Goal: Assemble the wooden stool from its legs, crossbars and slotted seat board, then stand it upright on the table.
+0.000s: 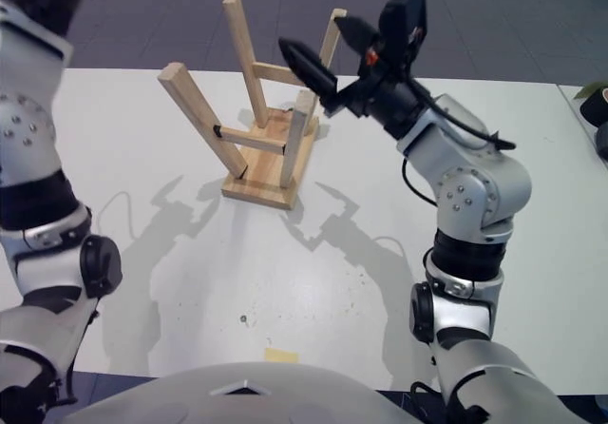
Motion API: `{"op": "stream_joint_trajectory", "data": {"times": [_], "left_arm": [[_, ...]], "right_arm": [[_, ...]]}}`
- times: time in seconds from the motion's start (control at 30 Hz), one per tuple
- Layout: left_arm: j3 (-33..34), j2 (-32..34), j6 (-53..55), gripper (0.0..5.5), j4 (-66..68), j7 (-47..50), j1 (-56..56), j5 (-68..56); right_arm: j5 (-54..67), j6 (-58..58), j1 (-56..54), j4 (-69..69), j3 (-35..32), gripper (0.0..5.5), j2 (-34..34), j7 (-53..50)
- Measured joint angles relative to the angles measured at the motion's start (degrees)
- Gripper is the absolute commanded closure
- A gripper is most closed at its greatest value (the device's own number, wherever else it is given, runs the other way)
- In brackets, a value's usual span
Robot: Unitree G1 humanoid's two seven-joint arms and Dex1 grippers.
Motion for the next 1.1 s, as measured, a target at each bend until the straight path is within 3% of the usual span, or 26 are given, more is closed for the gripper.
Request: {"op": "stream_joint_trajectory", "data": {"times": [0.13, 0.23, 0.33, 0.6, 0.87, 1.1], "left_arm": [[-2.4, -0.47, -6.72, 0.11, 8.89, -3.34, -4.25, 3.81], [-9.71, -1.65, -8.38, 0.11, 19.78, -6.26, 2.79, 10.55], [-13.07, -2.32, -11.53, 0.11, 21.17, -8.79, 7.88, 12.85], [-11.51, -4.49, -10.72, 0.11, 16.72, -7.46, 9.86, 11.66], [-8.09, -6.63, -4.82, 0.11, 10.83, -4.09, 10.74, 9.53], [-4.8, -7.16, -3.81, 0.11, 3.4, -2.2, 8.9, 7.03]], "right_arm": [[2.61, -2.03, -4.61, -0.11, -2.51, 0.1, 1.47, -3.01], [1.72, -2.56, -2.69, -0.09, -0.55, 0.1, 2.2, -3.76], [-0.63, -2.64, 3.39, 0.13, 1.74, 0.1, 2.18, -4.22], [-2.01, -3.6, 6.9, -0.09, 2.29, 0.1, 1.82, -5.14], [-8.28, -12.03, 7.28, 3.41, 2.81, 0.1, 5.89, -9.51], [-4.12, -16.73, 1.83, 0.14, 2.05, 0.1, 11.33, -9.61]]}}
